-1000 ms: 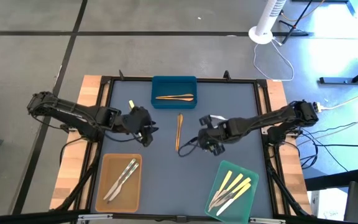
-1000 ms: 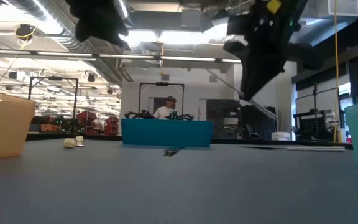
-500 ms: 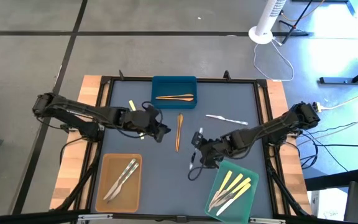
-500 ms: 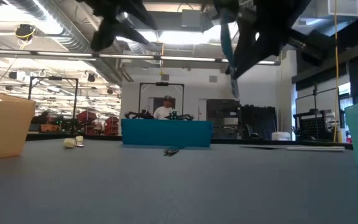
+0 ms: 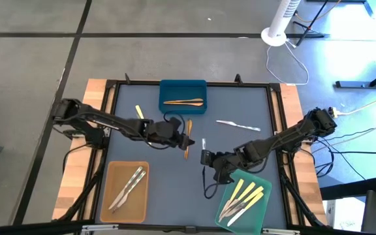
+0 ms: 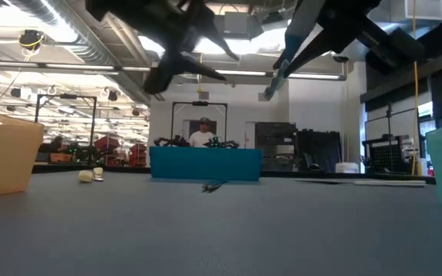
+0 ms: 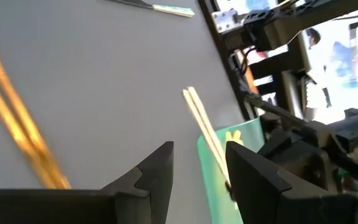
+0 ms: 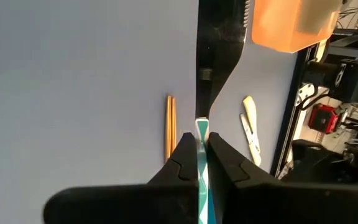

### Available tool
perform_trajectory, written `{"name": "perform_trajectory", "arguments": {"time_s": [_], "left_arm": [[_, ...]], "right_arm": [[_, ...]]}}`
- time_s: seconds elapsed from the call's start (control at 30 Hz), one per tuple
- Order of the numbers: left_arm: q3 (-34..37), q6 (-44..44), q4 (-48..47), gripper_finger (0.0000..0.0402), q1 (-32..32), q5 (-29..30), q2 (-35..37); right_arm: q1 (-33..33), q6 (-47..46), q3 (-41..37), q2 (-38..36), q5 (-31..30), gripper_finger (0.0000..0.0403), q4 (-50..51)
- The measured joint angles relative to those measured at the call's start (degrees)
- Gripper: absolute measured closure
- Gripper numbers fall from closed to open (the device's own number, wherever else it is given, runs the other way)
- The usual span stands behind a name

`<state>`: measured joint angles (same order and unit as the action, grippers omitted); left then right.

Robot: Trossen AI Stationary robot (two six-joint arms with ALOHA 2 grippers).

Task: Sort silverware by color (type)
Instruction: Put the green patterned knife into the orange bin

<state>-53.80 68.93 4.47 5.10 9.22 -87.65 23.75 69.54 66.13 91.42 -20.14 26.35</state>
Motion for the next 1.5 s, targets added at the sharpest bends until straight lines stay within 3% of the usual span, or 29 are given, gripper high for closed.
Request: {"name": "perform_trajectory", "arguments": {"time_s": [0.83, 1.5], "left_arm": [[0.0, 4.5, 15.4, 0.0261, 0.3, 0.7, -9.5], [0.0, 5.1, 15.7, 0.0261, 1.3, 3.2, -9.5]], "right_arm": [[-0.1, 0.3, 0.0, 0.0, 2.8, 0.0396, -1.1], [-2.2, 4.8, 0.0, 0.0, 2.8, 0.0395, -6.9]]}}
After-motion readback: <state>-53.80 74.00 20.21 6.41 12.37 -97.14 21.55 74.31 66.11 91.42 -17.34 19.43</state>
